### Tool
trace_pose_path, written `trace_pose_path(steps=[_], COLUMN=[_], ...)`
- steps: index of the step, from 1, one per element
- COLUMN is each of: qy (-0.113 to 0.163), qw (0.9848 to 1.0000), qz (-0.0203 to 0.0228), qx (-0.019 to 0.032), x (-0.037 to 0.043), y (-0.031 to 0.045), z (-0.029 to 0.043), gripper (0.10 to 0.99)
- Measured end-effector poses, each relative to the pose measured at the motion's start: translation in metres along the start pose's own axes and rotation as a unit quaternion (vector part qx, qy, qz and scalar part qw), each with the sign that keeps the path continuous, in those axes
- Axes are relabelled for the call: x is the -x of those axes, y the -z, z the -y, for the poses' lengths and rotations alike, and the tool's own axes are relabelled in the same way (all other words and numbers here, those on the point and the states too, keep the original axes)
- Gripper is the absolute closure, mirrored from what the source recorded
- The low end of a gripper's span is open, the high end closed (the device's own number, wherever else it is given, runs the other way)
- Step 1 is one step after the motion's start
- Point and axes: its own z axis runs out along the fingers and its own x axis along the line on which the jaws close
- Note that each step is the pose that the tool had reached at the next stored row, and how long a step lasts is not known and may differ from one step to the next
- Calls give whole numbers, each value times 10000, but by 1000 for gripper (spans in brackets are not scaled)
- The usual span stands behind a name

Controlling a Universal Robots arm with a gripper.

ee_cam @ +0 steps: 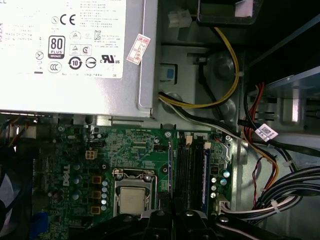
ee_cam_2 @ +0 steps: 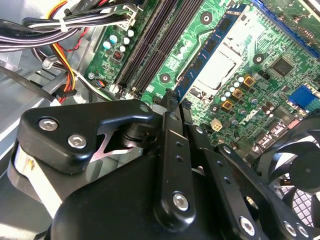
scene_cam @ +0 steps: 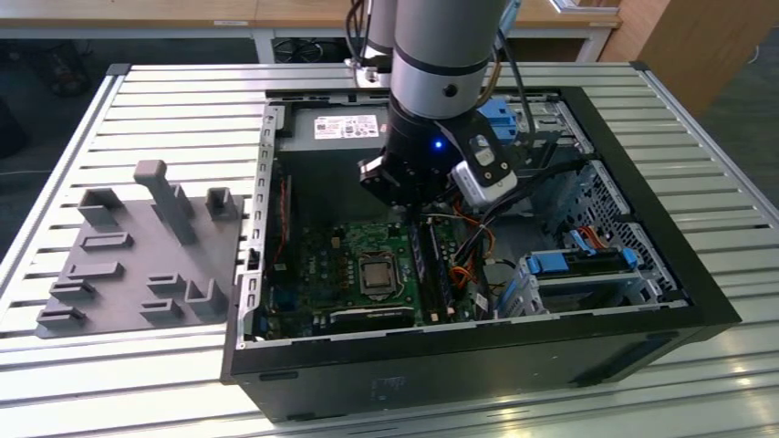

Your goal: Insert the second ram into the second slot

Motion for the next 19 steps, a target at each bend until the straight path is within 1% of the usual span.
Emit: trace_pose_path(steps=[3, 9, 19], qy=[-33, -33, -56], qw=[10000, 10000, 10000], qz=[1, 1, 2], qx=[1, 0, 1], x=[1, 4, 30], y=[-9, -52, -97], z=[0, 0, 2], gripper=[949, 949, 949])
